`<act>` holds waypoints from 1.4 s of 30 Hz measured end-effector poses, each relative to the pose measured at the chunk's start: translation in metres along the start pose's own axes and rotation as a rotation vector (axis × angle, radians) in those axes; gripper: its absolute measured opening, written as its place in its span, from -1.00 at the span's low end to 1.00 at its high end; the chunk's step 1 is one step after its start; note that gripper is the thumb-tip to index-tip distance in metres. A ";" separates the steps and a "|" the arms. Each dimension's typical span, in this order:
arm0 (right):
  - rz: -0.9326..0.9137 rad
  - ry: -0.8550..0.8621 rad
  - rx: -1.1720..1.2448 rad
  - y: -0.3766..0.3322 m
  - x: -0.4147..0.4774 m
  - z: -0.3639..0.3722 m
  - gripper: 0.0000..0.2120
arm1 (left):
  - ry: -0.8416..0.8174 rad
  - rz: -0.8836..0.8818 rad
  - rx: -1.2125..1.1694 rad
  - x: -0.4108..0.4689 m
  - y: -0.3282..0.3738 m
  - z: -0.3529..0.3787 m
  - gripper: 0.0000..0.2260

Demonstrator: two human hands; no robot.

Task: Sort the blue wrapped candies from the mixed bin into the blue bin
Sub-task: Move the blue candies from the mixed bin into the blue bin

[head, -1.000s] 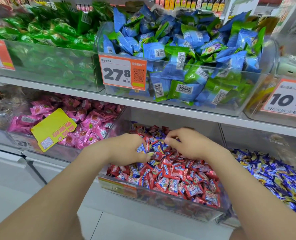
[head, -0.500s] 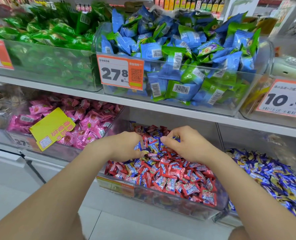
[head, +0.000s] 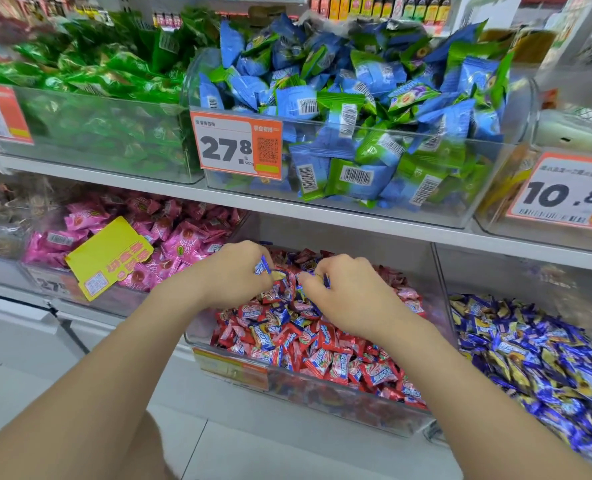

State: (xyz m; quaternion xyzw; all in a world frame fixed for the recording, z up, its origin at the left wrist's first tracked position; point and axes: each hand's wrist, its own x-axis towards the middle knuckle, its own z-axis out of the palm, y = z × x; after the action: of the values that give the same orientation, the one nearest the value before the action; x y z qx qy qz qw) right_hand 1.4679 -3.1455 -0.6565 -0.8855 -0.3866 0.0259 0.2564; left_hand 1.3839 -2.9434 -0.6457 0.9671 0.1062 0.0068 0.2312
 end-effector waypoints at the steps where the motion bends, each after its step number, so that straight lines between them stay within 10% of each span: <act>1: -0.024 -0.005 -0.014 -0.004 0.002 0.001 -0.52 | 0.011 -0.012 -0.017 -0.003 -0.001 -0.002 -0.86; 5: -0.120 -0.110 -0.106 -0.012 0.006 0.008 -0.78 | 0.070 0.017 -0.042 -0.014 -0.004 -0.005 -0.85; 13: -0.183 -0.285 -0.441 -0.019 0.010 0.025 -0.57 | 0.109 0.043 -0.149 -0.021 -0.011 -0.011 -0.93; 25: 0.531 -0.001 0.682 0.061 -0.093 -0.097 -0.53 | -0.029 0.150 -0.416 -0.024 0.089 0.015 -0.82; 33: 0.452 0.174 -0.081 0.170 -0.150 -0.115 -0.70 | 0.002 0.357 -0.301 -0.011 0.215 0.071 -0.90; 38: 0.426 -0.150 -0.218 0.212 -0.169 -0.107 -0.08 | 0.084 0.414 -0.160 0.015 0.271 0.115 -0.65; 42: 0.460 -0.215 -0.180 0.237 -0.172 -0.100 0.15 | -0.157 0.382 -0.021 0.037 0.282 0.153 -0.22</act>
State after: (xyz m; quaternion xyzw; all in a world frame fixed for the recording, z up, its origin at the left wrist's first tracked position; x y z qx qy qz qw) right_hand 1.5309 -3.4436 -0.7082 -0.9614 -0.2011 0.1430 0.1215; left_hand 1.4868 -3.2495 -0.6566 0.9647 -0.0976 -0.0236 0.2436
